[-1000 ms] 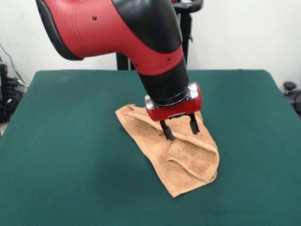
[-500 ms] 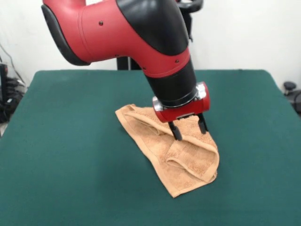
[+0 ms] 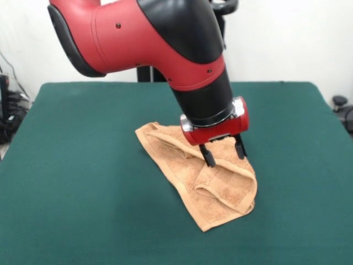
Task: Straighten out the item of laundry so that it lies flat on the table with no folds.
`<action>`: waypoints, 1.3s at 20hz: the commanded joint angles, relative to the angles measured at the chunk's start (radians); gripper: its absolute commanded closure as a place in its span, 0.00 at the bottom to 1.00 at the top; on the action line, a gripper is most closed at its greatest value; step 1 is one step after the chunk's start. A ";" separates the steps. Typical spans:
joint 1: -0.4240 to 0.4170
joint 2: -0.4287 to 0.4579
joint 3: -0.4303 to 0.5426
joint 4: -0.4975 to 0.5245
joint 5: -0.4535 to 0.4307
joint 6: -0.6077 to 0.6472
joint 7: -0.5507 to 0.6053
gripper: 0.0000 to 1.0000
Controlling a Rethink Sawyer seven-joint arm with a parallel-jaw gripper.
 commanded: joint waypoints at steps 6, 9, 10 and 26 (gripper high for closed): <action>-0.014 0.044 0.089 -0.038 -0.066 0.116 -0.201 0.00; -0.022 0.053 0.091 -0.038 -0.070 0.112 -0.210 0.00; -0.025 0.057 0.091 -0.040 -0.072 0.112 -0.214 0.00; -0.088 0.113 0.142 -0.053 -0.157 0.160 -0.295 0.00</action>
